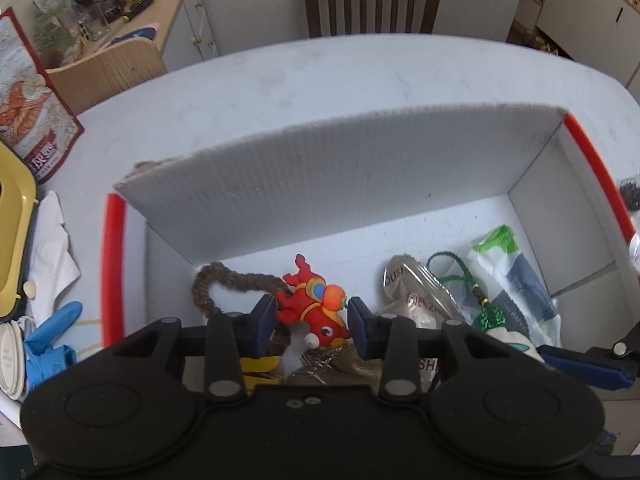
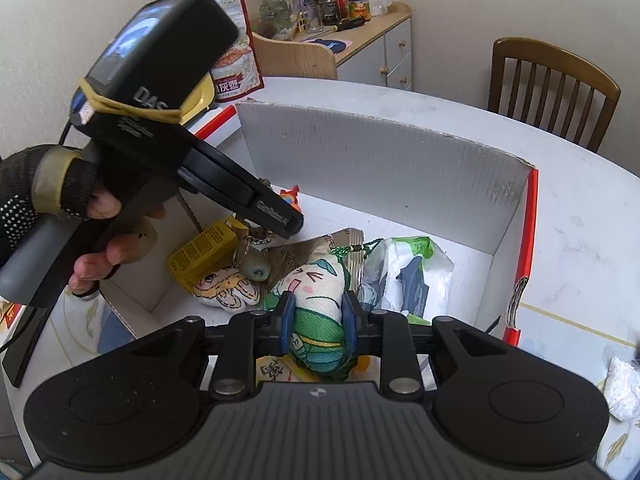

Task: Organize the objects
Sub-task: 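Carry the plush pouch and fish keychain with both grippers over the box, then open both grippers to drop the plush and keychain into the box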

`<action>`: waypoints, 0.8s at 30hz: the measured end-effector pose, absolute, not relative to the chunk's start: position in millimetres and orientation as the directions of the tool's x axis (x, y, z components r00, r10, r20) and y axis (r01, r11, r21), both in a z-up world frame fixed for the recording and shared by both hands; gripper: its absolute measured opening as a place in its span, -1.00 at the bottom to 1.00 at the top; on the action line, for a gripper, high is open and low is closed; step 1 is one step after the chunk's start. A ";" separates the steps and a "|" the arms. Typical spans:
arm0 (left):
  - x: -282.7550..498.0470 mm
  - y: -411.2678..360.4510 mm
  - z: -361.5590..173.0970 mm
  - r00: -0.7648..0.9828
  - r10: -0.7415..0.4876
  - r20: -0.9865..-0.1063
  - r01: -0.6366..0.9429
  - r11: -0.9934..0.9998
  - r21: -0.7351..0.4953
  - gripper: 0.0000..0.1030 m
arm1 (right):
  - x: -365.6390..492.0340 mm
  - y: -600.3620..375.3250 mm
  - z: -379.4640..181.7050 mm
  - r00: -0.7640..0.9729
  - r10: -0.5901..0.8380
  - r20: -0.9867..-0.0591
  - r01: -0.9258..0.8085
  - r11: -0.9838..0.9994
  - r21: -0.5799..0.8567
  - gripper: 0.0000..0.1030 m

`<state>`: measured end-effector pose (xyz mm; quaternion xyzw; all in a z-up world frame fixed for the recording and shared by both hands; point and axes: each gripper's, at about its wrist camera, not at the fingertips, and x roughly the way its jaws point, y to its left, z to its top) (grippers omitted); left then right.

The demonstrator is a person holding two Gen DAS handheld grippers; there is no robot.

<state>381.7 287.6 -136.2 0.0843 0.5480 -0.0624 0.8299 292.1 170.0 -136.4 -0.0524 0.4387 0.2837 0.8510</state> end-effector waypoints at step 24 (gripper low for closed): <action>375.0 295.6 -125.2 0.406 -0.037 -0.913 0.169 0.985 0.035 0.13 | 284.3 164.7 -122.2 0.491 0.410 -0.769 -0.499 0.855 0.137 0.08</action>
